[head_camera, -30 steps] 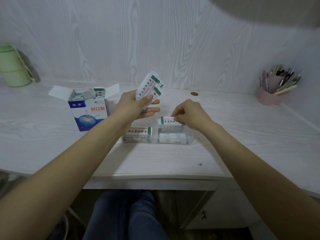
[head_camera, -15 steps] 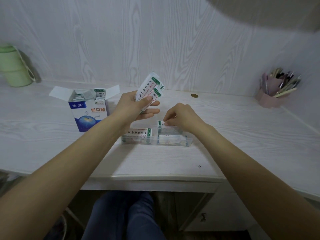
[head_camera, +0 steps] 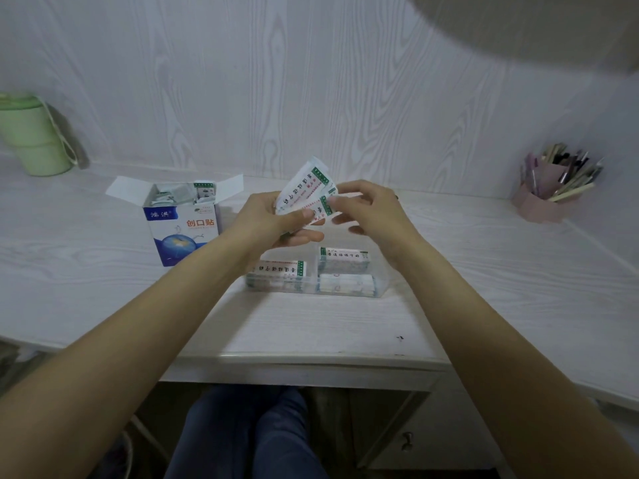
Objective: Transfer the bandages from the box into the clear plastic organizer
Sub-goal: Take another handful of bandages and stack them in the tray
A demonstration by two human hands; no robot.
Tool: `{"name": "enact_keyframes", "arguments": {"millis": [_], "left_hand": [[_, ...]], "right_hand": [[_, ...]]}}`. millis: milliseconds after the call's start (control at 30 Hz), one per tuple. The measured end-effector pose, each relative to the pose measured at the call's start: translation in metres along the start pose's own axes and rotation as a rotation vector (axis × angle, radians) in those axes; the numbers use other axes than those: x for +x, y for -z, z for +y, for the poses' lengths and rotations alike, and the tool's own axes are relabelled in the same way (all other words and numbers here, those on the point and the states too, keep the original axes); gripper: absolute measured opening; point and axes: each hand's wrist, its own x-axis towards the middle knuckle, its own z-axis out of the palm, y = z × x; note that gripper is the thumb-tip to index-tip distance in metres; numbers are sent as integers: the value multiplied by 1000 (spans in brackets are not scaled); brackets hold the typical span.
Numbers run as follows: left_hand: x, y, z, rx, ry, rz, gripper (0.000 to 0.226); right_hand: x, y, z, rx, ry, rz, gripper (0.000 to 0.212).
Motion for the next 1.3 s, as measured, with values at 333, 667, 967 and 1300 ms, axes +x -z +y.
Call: {"name": "enact_keyframes", "arguments": {"millis": [333, 667, 967, 1300], "left_hand": [[-2, -2, 1, 37, 14, -40, 28], [5, 0, 0, 231, -128, 264, 24], [7, -3, -4, 165, -92, 258, 26], [7, -5, -5, 151, -93, 240, 29]], "right_hand": [[-6, -3, 5, 171, 2, 46, 17], [1, 7, 17, 112, -62, 170, 15], [4, 15, 33, -52, -151, 223, 11], [6, 5, 42, -652, -39, 32, 6]]}}
